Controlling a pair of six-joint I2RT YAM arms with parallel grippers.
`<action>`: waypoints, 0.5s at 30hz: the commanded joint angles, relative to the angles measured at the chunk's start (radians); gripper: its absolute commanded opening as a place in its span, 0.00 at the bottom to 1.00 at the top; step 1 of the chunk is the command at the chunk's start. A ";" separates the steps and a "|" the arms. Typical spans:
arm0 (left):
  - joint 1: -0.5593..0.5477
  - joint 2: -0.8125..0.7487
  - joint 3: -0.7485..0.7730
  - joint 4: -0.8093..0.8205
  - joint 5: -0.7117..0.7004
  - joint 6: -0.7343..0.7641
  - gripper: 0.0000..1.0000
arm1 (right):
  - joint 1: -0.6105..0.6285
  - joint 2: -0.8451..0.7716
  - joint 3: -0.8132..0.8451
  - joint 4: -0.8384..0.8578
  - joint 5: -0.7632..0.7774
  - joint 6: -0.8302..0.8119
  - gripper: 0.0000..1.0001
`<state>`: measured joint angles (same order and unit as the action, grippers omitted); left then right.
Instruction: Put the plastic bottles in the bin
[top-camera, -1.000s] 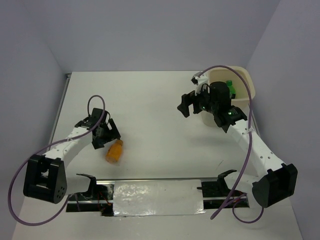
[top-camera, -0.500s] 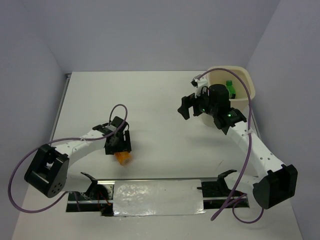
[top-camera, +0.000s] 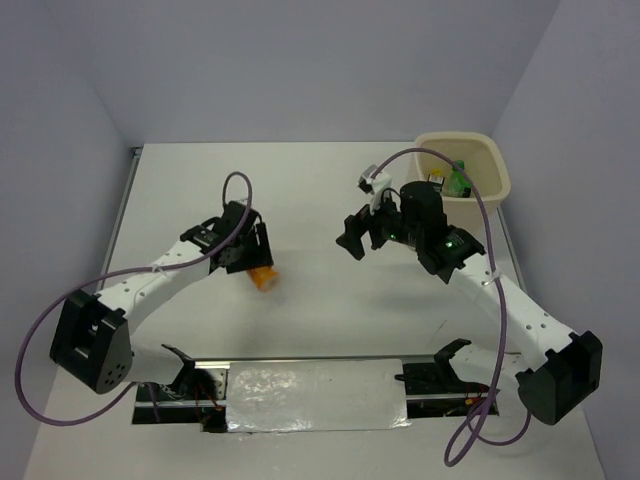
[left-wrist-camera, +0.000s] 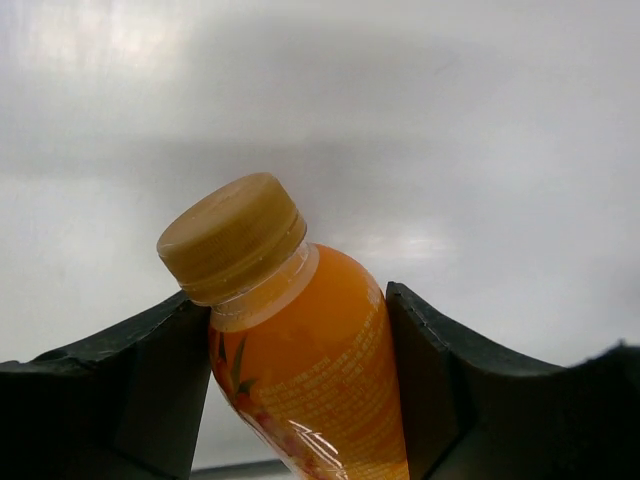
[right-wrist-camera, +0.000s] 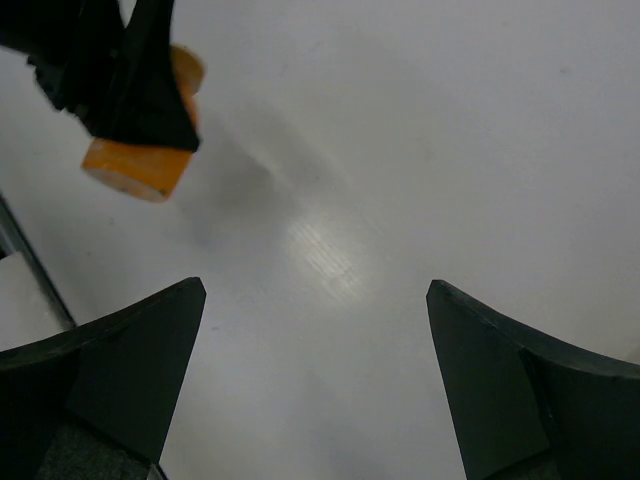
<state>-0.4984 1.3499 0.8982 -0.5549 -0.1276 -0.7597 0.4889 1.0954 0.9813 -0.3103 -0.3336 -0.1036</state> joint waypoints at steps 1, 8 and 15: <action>-0.011 -0.078 0.154 0.131 -0.010 -0.012 0.00 | 0.082 0.017 0.008 0.068 -0.041 -0.002 1.00; -0.069 -0.130 0.180 0.364 -0.013 -0.128 0.00 | 0.206 0.130 -0.013 0.362 -0.036 0.206 1.00; -0.129 -0.135 0.176 0.446 -0.004 -0.205 0.00 | 0.246 0.161 -0.075 0.643 0.090 0.288 1.00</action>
<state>-0.6075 1.2232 1.0691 -0.2043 -0.1341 -0.9031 0.7265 1.2572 0.9150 0.1055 -0.3138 0.1276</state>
